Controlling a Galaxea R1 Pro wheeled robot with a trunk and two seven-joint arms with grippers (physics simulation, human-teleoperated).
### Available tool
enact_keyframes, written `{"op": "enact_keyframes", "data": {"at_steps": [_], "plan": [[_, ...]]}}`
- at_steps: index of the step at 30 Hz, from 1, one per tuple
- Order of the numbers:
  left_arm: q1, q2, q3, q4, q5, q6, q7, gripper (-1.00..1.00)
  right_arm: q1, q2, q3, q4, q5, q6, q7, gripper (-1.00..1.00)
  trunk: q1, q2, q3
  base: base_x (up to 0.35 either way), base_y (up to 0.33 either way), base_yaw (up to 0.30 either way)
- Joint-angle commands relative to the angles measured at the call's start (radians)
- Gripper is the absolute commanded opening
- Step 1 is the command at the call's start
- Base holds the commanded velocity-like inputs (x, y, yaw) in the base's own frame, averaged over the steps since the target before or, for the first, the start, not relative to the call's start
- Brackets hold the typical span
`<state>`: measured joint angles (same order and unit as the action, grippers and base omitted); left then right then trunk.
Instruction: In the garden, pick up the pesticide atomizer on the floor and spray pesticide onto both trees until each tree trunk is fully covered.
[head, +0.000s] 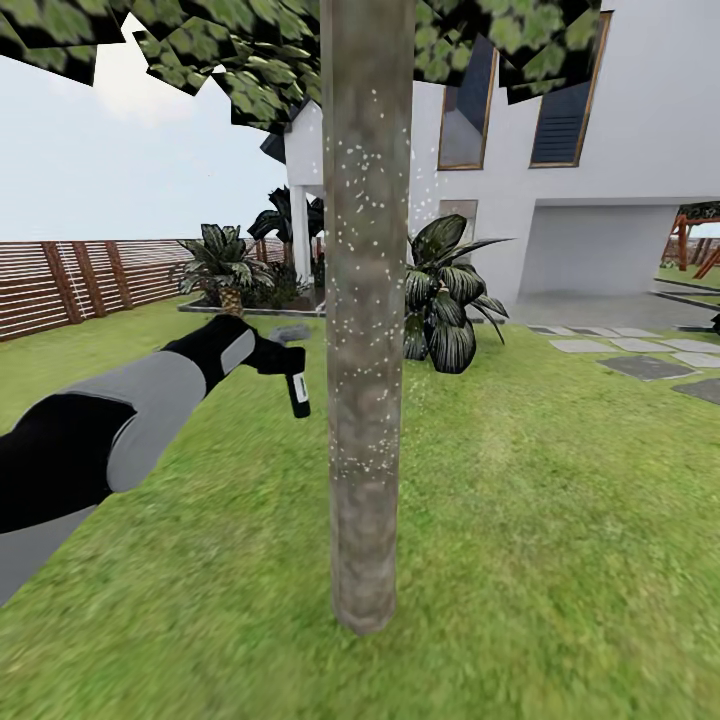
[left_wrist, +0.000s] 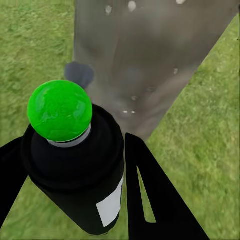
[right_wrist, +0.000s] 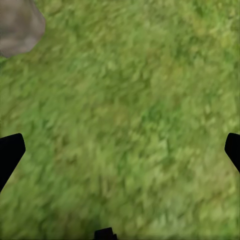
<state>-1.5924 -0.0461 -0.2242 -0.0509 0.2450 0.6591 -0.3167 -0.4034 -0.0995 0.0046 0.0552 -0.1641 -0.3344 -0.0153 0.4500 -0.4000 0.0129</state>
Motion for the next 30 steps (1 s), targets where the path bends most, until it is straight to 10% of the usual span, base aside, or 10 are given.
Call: {"op": "enact_keyframes", "data": {"at_steps": [1,11,25,30], "plan": [[0.0,0.002,-0.002,-0.043,0.001,0.006,0.0,-1.0,0.0,0.0,0.0,0.0,0.0,0.0,0.0,1.0,0.0,0.0,0.0,0.0,0.0,0.0],[-0.001,0.063,0.0,-0.356,0.002,0.225,-0.001,-1.0,0.0,-0.001,0.0,0.0,0.0,-0.001,0.0,1.0,0.0,0.0,0.0,0.0,0.0,0.0],[-0.009,0.084,0.001,-0.384,0.0,0.245,0.001,-1.0,0.0,0.0,0.0,0.0,0.0,-0.001,0.0,1.0,0.0,0.0,0.0,0.0,0.0,0.0],[-0.009,0.109,0.003,-0.242,-0.001,0.214,0.003,-1.0,0.0,0.0,0.0,0.0,0.0,-0.002,0.0,1.0,0.0,0.0,0.0,0.0,0.0,0.0]]}}
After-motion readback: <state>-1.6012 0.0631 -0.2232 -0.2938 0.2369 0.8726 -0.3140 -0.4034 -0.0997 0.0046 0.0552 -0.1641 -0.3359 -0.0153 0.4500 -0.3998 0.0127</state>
